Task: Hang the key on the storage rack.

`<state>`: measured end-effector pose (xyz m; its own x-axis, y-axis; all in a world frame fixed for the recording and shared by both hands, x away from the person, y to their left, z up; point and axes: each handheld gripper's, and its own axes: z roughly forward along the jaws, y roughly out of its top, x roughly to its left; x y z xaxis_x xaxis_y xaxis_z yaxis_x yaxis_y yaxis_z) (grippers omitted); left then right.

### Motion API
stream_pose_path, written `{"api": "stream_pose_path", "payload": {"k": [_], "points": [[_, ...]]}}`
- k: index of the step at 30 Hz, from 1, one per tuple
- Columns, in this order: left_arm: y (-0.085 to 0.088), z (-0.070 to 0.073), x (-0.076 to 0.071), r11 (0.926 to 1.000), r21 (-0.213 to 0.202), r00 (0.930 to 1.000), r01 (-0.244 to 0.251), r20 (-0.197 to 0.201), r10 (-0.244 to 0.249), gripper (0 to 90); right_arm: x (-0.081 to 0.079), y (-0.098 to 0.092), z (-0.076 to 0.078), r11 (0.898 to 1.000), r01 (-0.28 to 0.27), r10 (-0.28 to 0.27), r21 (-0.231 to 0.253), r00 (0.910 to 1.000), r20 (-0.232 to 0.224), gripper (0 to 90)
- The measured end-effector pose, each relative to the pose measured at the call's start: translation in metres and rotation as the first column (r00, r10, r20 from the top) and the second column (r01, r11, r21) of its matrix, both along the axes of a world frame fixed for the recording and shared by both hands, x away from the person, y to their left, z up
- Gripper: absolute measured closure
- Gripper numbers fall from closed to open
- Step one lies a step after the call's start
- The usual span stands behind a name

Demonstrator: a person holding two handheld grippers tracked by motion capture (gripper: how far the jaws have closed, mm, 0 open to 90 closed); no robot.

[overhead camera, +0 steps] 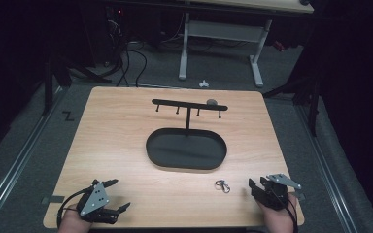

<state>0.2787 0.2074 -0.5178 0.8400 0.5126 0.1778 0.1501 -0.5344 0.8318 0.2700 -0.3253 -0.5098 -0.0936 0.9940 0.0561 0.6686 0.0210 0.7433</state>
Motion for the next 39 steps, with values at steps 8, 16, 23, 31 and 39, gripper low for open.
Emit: {"api": "stream_pose_path", "payload": {"k": [8,16,23,31,39], "points": [[-0.002,0.0,0.002,1.0,-0.001,1.0,0.003,-0.001,-0.003,15.3,-0.001,0.0,-0.001,1.0,-0.004,0.004,-0.003,1.0,-0.008,48.0],[-0.002,0.0,0.002,1.0,-0.007,1.0,-0.001,-0.001,0.0,15.3,-0.001,-0.001,-0.003,1.0,-0.008,0.008,0.001,0.9999,-0.014,45.5],[-0.001,0.0,0.002,1.0,-0.008,1.0,0.001,0.001,-0.001,15.3,0.0,0.0,-0.004,1.0,-0.013,0.013,-0.005,0.9999,-0.011,43.4],[0.0,0.001,0.003,0.9997,-0.022,0.9999,-0.014,0.003,0.014,15.3,-0.001,0.004,-0.002,0.998,-0.058,0.058,-0.015,0.9979,0.028,39.5],[0.003,0.002,0.003,0.9984,-0.048,0.9994,-0.031,0.013,0.031,15.3,0.001,0.016,-0.001,0.995,-0.101,0.102,-0.021,0.9944,0.027,38.8]]}}
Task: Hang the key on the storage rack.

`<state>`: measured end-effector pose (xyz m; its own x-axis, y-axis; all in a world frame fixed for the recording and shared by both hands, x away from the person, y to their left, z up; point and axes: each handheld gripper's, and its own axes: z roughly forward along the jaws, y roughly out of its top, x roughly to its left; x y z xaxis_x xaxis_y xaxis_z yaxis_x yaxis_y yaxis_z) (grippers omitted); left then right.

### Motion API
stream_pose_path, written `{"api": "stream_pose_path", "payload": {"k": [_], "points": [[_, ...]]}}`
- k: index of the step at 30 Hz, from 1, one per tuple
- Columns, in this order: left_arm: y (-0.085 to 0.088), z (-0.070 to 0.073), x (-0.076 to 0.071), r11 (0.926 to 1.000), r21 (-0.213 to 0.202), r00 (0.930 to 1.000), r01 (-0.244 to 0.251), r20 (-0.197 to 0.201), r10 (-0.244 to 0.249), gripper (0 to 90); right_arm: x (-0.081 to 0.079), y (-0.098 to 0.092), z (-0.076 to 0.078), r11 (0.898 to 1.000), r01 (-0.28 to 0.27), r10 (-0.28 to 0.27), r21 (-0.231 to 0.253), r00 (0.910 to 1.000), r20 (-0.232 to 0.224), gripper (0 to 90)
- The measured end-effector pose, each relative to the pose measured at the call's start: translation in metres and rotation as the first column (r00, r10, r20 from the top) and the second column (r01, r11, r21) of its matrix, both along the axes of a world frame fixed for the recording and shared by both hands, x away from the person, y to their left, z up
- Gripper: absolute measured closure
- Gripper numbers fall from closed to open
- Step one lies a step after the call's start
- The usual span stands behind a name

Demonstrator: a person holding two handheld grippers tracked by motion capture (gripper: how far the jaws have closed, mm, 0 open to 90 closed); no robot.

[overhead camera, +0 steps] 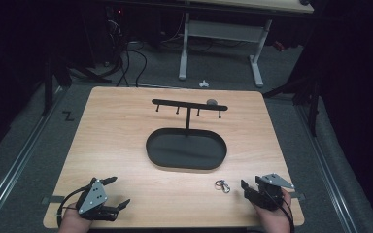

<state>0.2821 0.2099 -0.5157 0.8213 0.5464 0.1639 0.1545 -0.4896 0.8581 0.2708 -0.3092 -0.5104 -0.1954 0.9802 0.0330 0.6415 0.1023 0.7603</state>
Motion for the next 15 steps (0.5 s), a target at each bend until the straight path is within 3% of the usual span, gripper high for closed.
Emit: {"api": "stream_pose_path", "payload": {"k": [9,12,15], "points": [[0.005,0.002,0.001,0.999,-0.041,0.9998,-0.018,0.009,0.018,15.3,0.0,0.019,0.006,0.996,-0.059,0.06,-0.066,0.9981,0.015,34.0],[0.007,0.002,0.001,0.9983,-0.054,0.9997,-0.023,0.008,0.023,15.3,0.001,0.026,0.007,0.996,-0.072,0.072,-0.053,0.9974,-0.003,32.8],[0.008,0.002,0.002,0.9976,-0.064,0.9996,-0.026,0.011,0.027,15.3,0.003,0.031,0.009,0.993,-0.1,0.098,-0.07,0.9947,-0.033,32.5]]}}
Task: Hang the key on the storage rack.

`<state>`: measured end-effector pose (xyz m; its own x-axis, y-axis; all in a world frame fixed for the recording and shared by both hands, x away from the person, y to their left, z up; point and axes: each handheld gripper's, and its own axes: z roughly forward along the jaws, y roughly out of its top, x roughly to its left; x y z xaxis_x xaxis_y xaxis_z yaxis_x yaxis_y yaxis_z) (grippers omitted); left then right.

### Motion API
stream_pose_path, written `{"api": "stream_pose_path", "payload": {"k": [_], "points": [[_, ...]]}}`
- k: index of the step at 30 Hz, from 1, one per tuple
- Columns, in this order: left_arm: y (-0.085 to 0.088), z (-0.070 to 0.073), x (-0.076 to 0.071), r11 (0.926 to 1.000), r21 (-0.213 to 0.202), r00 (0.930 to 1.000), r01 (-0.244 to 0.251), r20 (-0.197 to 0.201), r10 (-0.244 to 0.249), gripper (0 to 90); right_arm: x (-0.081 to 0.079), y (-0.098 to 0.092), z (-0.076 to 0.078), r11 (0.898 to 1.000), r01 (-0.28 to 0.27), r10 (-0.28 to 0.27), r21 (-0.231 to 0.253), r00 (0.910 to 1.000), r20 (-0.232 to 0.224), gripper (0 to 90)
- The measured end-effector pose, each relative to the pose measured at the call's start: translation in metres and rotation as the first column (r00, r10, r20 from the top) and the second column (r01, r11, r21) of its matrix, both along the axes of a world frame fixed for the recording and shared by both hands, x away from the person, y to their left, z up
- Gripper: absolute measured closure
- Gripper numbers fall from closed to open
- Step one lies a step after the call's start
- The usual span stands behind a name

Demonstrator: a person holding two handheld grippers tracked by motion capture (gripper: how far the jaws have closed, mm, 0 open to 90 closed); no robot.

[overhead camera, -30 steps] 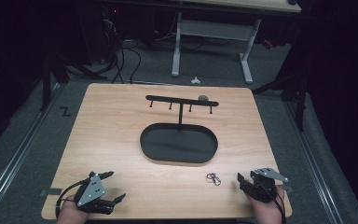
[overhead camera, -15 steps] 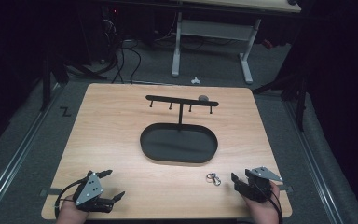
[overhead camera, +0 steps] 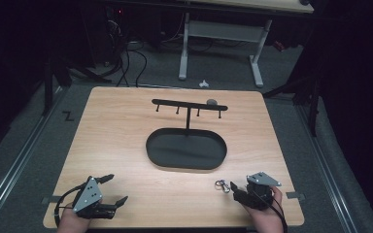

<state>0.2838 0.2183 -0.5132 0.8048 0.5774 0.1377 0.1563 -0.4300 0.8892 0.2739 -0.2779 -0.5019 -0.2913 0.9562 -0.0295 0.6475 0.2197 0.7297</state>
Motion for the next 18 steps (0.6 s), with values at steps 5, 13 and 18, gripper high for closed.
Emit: {"api": "stream_pose_path", "payload": {"k": [5,13,18], "points": [[0.002,0.0,0.0,0.9998,-0.021,1.0,0.003,0.0,-0.003,15.3,0.005,0.006,0.002,1.0,-0.019,0.019,-0.014,0.9991,-0.038,32.4],[0.002,0.0,0.001,0.9997,-0.025,1.0,0.004,0.003,-0.004,15.3,0.011,0.007,0.002,0.998,-0.041,0.035,-0.042,0.9917,-0.124,27.0],[0.002,-0.001,0.0,0.9997,-0.024,1.0,0.001,0.004,-0.001,15.3,0.016,0.003,0.008,0.997,-0.044,0.032,-0.068,0.9852,-0.168,23.4]]}}
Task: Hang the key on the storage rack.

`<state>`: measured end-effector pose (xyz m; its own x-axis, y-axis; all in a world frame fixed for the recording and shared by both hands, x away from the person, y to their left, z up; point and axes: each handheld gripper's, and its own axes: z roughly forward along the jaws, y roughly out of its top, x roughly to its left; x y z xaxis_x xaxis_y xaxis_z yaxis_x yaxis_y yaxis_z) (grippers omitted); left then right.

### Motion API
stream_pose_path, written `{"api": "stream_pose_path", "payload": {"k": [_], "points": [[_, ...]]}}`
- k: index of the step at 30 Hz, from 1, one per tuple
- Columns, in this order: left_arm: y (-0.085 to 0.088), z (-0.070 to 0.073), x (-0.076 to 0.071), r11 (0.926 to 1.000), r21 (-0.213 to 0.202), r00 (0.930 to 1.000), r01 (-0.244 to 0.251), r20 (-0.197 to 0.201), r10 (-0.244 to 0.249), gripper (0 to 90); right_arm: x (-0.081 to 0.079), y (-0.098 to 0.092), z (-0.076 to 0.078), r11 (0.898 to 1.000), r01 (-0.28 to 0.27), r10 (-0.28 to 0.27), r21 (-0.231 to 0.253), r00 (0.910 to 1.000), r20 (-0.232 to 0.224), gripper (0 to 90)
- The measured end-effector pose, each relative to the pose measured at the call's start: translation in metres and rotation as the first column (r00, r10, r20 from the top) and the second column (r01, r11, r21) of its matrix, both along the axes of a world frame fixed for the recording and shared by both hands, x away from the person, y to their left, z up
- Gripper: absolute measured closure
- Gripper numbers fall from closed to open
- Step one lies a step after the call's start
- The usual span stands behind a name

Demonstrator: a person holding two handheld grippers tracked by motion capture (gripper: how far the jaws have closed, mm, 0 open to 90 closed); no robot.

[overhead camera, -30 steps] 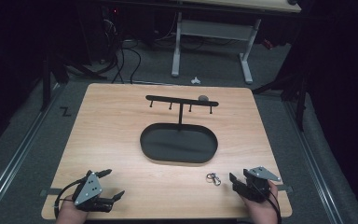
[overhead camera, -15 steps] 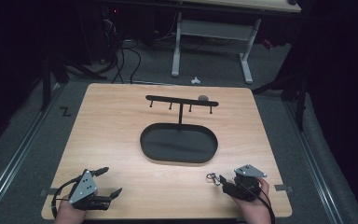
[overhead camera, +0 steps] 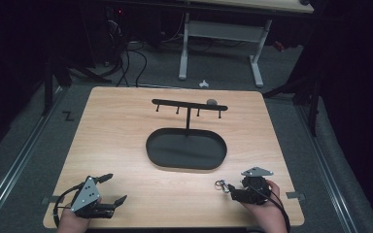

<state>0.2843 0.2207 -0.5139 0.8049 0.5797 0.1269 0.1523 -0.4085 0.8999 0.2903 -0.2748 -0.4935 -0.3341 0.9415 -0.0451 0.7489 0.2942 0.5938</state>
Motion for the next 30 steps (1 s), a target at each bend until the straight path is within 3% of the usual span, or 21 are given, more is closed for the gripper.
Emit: {"api": "stream_pose_path", "payload": {"k": [7,15,20,30], "points": [[-0.001,-0.001,0.0,1.0,0.001,1.0,0.001,-0.005,-0.001,15.3,0.008,-0.005,0.005,1.0,-0.007,0.006,-0.013,0.9962,-0.087,19.9],[-0.001,0.0,0.0,1.0,0.003,1.0,0.005,-0.007,-0.005,15.3,0.014,0.001,0.006,0.998,-0.031,0.019,-0.062,0.983,-0.183,20.0],[-0.001,0.0,0.0,1.0,0.003,0.9999,0.007,-0.01,-0.007,15.3,0.018,0.006,0.01,0.993,-0.053,0.03,-0.103,0.9755,-0.218,21.6],[-0.001,0.0,-0.001,0.9999,0.007,0.9999,0.013,-0.01,-0.013,15.3,0.033,0.009,0.017,0.992,-0.063,0.023,-0.113,0.9454,-0.325,21.6]]}}
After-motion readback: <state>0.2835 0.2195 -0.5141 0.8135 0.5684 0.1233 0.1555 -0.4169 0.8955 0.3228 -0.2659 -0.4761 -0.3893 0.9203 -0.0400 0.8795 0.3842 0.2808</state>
